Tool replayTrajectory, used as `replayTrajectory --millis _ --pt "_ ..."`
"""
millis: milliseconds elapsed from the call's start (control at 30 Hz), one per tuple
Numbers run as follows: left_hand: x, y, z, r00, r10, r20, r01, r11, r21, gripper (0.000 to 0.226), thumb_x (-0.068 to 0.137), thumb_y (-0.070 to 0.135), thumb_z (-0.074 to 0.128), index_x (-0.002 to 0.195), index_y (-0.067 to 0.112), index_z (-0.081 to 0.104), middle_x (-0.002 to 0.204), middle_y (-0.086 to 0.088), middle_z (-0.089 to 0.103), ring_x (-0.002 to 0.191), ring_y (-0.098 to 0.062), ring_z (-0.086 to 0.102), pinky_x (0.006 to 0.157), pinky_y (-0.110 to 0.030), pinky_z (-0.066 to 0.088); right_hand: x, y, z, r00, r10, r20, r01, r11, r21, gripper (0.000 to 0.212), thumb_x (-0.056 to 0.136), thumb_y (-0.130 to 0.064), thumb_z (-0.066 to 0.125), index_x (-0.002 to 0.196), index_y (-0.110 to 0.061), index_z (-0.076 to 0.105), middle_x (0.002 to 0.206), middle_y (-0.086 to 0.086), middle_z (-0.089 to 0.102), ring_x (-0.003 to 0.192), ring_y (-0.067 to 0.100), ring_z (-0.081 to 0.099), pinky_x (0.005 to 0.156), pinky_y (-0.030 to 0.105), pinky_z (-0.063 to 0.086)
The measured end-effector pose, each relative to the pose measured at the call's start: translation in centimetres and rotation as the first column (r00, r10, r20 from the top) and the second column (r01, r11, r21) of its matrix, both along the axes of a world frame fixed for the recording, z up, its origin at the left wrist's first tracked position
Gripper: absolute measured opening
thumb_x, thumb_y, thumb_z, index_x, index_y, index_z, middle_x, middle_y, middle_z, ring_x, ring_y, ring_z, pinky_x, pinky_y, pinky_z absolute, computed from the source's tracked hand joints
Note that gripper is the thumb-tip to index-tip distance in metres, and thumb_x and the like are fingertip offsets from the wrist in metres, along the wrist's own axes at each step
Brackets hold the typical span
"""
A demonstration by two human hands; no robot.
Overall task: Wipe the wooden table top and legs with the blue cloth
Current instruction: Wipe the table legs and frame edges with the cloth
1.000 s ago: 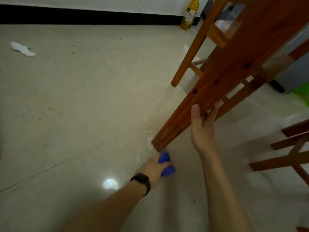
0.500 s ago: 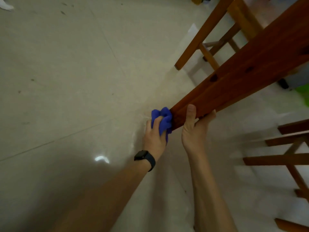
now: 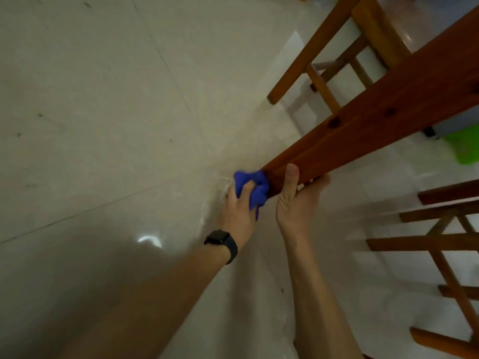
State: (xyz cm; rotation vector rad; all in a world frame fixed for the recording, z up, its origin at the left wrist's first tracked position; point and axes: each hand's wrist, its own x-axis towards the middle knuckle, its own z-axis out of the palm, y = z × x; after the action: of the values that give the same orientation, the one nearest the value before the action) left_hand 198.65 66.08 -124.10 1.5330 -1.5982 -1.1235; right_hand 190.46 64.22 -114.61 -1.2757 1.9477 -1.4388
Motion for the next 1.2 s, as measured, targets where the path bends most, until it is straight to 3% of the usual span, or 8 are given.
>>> replayTrajectory --millis 100,200,333,467,633,800,1033,1200 --pt "0.9 1.4 -3.5 0.927 -0.299 0.227 0.2 0.905 0.376 0.051 0.098 0.036 0.045 0.146 0.026 0.031 0.134 -0.014 0.051 0.11 -0.035 0.057 0.09 -0.042 0.05 0.0 0.1 -0.1 0.999 0.019 -0.042 -0.019 1.0 -0.005 0.065 0.095 -0.031 0.058 0.146 -0.009 0.023 0.135 0.001 0.05 0.107 -0.012 0.055 0.083 0.003 0.043" --pt "2.6 1.7 -4.5 0.993 -0.11 0.03 0.074 0.819 0.569 0.046 0.094 0.046 0.044 0.137 0.031 0.038 0.118 -0.007 0.062 0.1 -0.03 0.061 0.089 -0.042 0.051 -0.1 0.1 -0.2 0.998 0.036 -0.06 -0.036 0.999 -0.002 0.067 0.095 -0.035 0.056 0.147 -0.01 0.021 0.132 -0.007 0.047 0.104 -0.021 0.051 0.083 0.0 0.041" --pt "3.0 -0.4 -2.8 0.985 0.171 -0.005 -0.146 0.855 0.498 0.034 0.094 0.043 0.044 0.128 0.039 0.043 0.104 -0.001 0.062 0.094 -0.031 0.063 0.087 -0.045 0.052 -0.1 -0.1 -0.4 0.998 0.019 -0.062 -0.02 1.0 -0.006 0.065 0.096 -0.033 0.056 0.145 -0.008 0.021 0.127 -0.011 0.048 0.102 -0.021 0.052 0.08 -0.001 0.041" --pt "1.2 -1.8 -2.5 0.991 -0.026 0.134 -0.052 0.835 0.548 0.037 0.095 0.045 0.042 0.128 0.03 0.049 0.112 -0.008 0.065 0.096 -0.033 0.062 0.087 -0.044 0.053 -0.2 0.0 -0.3 0.999 0.029 -0.043 -0.029 1.0 -0.006 0.067 0.095 -0.032 0.057 0.146 -0.008 0.021 0.127 -0.008 0.05 0.102 -0.018 0.055 0.08 0.001 0.043" --pt "-2.2 2.2 -1.8 0.925 -0.366 0.101 0.255 0.795 0.55 0.03 0.097 0.048 0.043 0.107 0.024 0.056 0.102 -0.006 0.068 0.084 -0.024 0.063 0.076 -0.036 0.053 -0.1 0.2 0.2 0.995 0.046 -0.088 -0.046 0.999 0.002 0.058 0.096 -0.029 0.058 0.14 -0.012 0.024 0.126 -0.003 0.05 0.098 -0.019 0.055 0.078 0.001 0.043" --pt "0.1 0.9 -3.1 0.993 0.083 -0.081 -0.011 0.763 0.646 0.031 0.087 0.043 0.043 0.11 0.028 0.057 0.103 -0.006 0.066 0.086 -0.024 0.062 0.082 -0.036 0.051 -0.2 0.3 0.5 0.996 0.06 -0.069 -0.058 0.998 0.023 0.066 0.096 -0.032 0.057 0.146 -0.009 0.02 0.128 -0.008 0.049 0.103 -0.019 0.054 0.08 0.001 0.043" --pt "0.9 -1.7 -2.4 0.929 0.295 -0.222 -0.034 0.667 0.744 0.019 0.093 0.022 0.049 0.111 0.015 0.054 0.102 -0.007 0.063 0.092 -0.027 0.06 0.083 -0.036 0.048 -0.3 0.2 0.6 0.996 0.045 -0.076 -0.041 0.998 0.052 0.056 0.096 -0.037 0.057 0.137 -0.027 0.021 0.123 -0.023 0.047 0.107 -0.016 0.053 0.083 0.003 0.044" --pt "1.3 -3.0 -1.5 0.911 0.375 -0.174 -0.137 0.671 0.729 0.036 0.094 0.039 0.053 0.121 0.015 0.062 0.114 -0.012 0.067 0.1 -0.03 0.062 0.091 -0.039 0.05 -0.4 0.3 0.8 0.992 0.054 -0.11 -0.047 0.997 0.068 0.056 0.093 -0.046 0.057 0.133 -0.036 0.019 0.124 -0.026 0.047 0.111 -0.011 0.054 0.092 0.01 0.046"
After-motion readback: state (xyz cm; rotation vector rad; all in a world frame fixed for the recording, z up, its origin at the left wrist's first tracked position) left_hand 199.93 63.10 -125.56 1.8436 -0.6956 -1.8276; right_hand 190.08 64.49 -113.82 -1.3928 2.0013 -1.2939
